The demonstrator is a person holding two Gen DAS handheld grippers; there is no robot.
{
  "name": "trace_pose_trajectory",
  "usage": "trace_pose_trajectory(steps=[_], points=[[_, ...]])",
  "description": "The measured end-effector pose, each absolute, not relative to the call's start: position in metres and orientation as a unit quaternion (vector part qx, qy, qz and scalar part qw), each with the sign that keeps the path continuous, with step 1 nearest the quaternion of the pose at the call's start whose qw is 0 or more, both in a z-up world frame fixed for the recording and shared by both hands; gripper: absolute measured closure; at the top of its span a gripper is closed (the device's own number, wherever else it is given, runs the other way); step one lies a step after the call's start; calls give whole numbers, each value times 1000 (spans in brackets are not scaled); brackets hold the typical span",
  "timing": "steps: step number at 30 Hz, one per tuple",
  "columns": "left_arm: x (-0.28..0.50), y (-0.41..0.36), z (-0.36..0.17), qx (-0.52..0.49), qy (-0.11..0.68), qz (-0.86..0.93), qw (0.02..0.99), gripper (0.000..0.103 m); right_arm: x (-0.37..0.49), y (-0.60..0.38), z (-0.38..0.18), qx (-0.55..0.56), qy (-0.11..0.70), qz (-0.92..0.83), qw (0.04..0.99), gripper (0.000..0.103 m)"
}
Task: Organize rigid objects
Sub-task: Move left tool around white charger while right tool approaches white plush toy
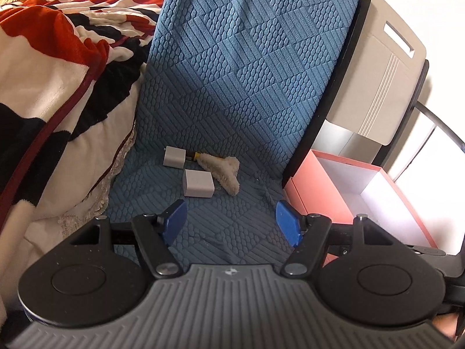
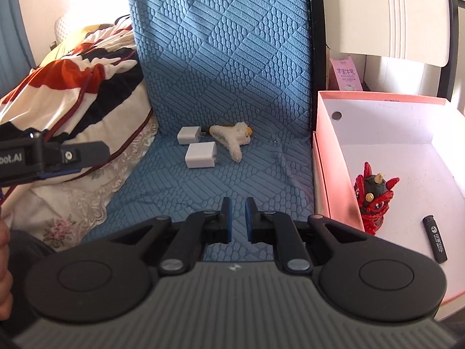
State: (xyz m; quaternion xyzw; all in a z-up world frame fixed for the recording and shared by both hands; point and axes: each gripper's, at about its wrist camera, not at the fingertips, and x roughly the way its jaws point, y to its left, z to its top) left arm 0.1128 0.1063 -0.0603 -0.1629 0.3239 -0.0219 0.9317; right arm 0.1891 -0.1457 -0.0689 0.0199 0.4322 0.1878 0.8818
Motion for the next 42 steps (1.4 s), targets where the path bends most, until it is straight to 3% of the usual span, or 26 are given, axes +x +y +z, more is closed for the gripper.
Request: trace_pose_trajectory(steps=[17, 25, 28, 33, 36, 42], points=[[203, 99, -109, -195, 366, -54, 908, 30, 245, -162, -72, 37, 413, 196, 889, 90], [236, 130, -123, -226, 377, -8, 898, 30, 266, -155, -74, 38, 408, 242, 879, 90], [249, 142, -127, -232, 372, 9, 899, 22, 275, -148, -76, 32, 406, 250, 879, 90], [266, 145, -138, -235, 392, 19, 889, 21, 297, -138, -89, 37, 418, 270, 867, 90], [269, 149, -152, -293, 398, 17, 870, 21, 310, -129, -95, 25, 423, 272, 864, 90], [278, 143, -166, -284, 412, 27, 865, 22, 343, -121, -111, 27, 438, 267, 858, 89]])
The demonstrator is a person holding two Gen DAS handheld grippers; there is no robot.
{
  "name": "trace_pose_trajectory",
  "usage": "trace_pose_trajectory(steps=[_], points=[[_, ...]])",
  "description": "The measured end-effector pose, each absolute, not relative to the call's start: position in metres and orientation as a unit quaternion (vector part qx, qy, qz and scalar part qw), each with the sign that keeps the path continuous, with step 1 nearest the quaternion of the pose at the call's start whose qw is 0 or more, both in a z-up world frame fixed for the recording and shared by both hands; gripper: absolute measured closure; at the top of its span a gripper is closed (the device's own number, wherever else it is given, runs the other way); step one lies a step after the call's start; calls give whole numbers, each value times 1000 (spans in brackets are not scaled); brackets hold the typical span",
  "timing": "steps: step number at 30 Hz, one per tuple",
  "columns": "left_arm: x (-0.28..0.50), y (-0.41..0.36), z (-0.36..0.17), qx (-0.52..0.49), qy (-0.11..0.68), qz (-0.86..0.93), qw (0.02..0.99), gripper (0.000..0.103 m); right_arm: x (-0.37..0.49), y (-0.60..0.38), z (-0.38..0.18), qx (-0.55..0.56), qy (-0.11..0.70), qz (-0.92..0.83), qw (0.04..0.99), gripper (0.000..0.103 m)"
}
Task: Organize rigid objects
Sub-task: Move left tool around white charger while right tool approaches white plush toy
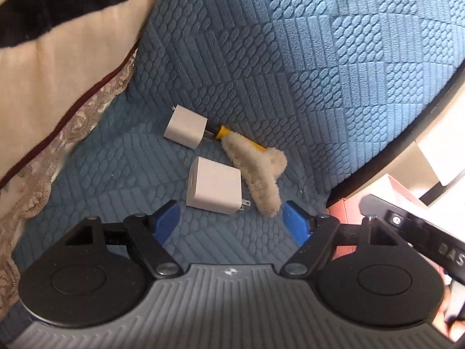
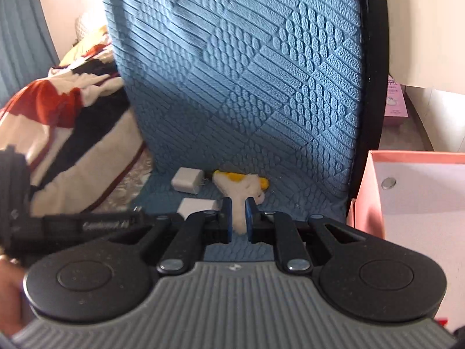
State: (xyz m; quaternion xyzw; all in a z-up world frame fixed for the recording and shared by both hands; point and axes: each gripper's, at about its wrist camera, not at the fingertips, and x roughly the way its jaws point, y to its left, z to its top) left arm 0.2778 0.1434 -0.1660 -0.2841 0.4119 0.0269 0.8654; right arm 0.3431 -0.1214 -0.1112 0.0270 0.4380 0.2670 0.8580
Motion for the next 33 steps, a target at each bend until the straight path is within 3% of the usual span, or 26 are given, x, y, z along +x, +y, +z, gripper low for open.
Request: trace_pose_trajectory(steps=[7, 12, 33], points=[[296, 166, -185, -346, 460, 30, 817, 27, 360, -107, -144, -8, 483, 298, 823, 89], [313, 170, -186, -351, 467, 23, 811, 27, 365, -96, -161, -34, 498, 309, 810, 71], [361, 143, -197, -245, 510, 19, 824, 27, 379, -68, -209, -66, 503, 309, 804, 72]])
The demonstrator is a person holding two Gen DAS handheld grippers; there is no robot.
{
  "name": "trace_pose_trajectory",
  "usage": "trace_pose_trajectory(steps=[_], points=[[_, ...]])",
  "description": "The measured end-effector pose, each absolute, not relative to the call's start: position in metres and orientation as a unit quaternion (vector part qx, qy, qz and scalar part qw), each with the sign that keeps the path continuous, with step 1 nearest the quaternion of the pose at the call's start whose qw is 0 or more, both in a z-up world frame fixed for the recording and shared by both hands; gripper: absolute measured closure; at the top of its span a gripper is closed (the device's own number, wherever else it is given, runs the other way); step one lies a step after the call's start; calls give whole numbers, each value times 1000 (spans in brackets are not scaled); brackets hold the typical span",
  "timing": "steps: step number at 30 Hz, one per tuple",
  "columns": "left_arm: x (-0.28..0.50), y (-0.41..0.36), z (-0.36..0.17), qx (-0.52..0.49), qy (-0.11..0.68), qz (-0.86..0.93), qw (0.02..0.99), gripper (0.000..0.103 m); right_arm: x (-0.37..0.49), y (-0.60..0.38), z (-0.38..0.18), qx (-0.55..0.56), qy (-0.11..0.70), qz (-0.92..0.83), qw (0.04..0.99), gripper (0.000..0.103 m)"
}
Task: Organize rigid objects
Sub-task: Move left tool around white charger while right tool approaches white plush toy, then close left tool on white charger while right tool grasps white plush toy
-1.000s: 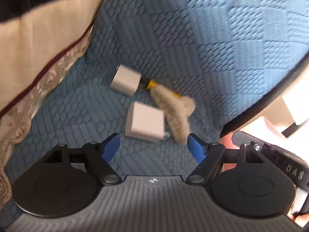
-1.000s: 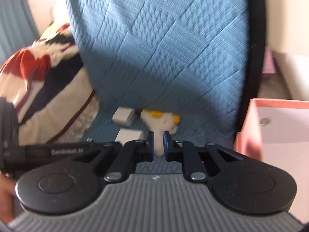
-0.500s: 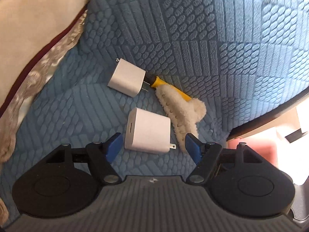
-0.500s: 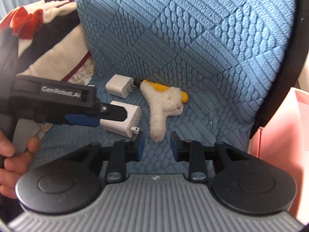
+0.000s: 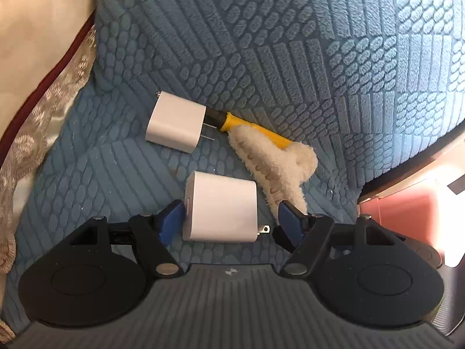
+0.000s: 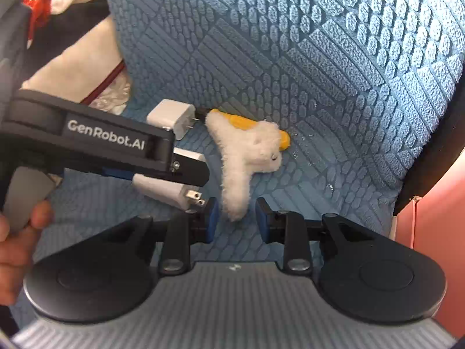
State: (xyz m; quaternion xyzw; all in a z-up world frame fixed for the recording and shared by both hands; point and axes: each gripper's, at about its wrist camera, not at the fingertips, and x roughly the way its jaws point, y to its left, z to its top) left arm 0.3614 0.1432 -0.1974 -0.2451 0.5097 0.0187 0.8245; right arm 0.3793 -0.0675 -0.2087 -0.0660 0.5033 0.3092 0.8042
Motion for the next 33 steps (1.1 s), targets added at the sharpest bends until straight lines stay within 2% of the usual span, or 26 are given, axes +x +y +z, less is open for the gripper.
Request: trace_pose_trajectory(steps=[4, 6, 12, 20, 25, 26, 33], points=[[362, 140, -197, -230, 511, 18, 828, 27, 381, -66, -215, -64, 505, 306, 804, 73], [363, 139, -196, -225, 510, 18, 830, 27, 382, -66, -217, -61, 510, 306, 802, 79], [365, 133, -198, -212, 504, 17, 837, 27, 382, -65, -214, -78, 506, 308, 802, 87], [365, 122, -199, -171, 496, 16, 851, 27, 382, -73, -210, -91, 513, 281, 806, 89], [361, 123, -199, -172, 489, 32, 855, 38, 375, -74, -202, -103, 506, 283, 808, 89], [361, 125, -198, -172, 489, 34, 855, 42, 374, -74, -202, -105, 506, 283, 808, 90], [355, 119, -191, -177, 492, 13, 853, 43, 373, -77, -197, -106, 500, 279, 813, 90]])
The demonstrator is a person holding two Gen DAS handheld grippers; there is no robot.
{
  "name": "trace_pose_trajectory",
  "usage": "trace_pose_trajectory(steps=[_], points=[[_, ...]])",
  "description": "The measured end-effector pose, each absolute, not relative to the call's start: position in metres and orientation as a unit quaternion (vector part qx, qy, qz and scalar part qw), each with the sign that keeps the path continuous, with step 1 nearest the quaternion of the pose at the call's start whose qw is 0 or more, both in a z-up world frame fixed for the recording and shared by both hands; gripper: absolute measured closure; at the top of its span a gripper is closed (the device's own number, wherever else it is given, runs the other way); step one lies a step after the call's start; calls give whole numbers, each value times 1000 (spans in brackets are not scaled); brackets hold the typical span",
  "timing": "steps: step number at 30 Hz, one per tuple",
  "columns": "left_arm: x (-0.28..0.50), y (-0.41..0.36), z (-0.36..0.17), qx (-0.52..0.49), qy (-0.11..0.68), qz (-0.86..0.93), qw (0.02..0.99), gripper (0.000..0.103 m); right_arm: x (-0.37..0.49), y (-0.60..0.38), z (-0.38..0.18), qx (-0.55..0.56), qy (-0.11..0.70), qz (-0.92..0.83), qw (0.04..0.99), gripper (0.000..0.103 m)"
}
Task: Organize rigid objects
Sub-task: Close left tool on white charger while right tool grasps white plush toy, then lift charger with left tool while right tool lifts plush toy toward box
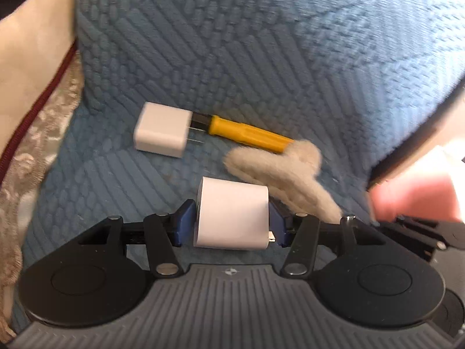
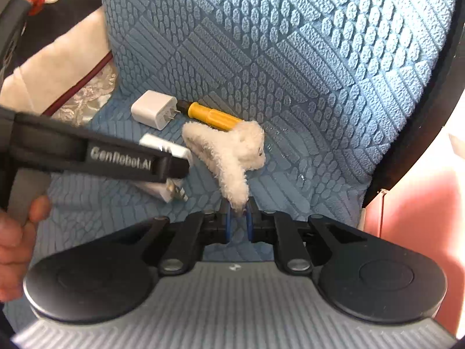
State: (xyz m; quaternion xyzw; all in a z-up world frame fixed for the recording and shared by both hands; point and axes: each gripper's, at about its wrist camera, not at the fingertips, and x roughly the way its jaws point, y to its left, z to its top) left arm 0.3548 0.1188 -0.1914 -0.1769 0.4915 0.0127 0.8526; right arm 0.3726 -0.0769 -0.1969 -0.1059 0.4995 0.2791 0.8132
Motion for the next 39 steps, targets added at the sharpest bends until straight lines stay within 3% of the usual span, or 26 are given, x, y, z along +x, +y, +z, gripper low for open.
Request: trace_pose_trajectory(steps=[13, 22, 31, 39], points=[[315, 116, -168, -203, 477, 0, 855, 43, 352, -90, -171, -65, 485, 261, 832, 90], [270, 108, -155, -208, 480, -8, 852, 43, 298, -84, -148, -92, 469, 250, 842, 90], [232, 95, -154, -196, 487, -9, 851, 43, 238, -90, -141, -48, 492, 236, 837, 91], [194, 75, -147, -192, 483, 6, 854, 43, 184, -98, -128, -102, 477, 211, 847, 91]])
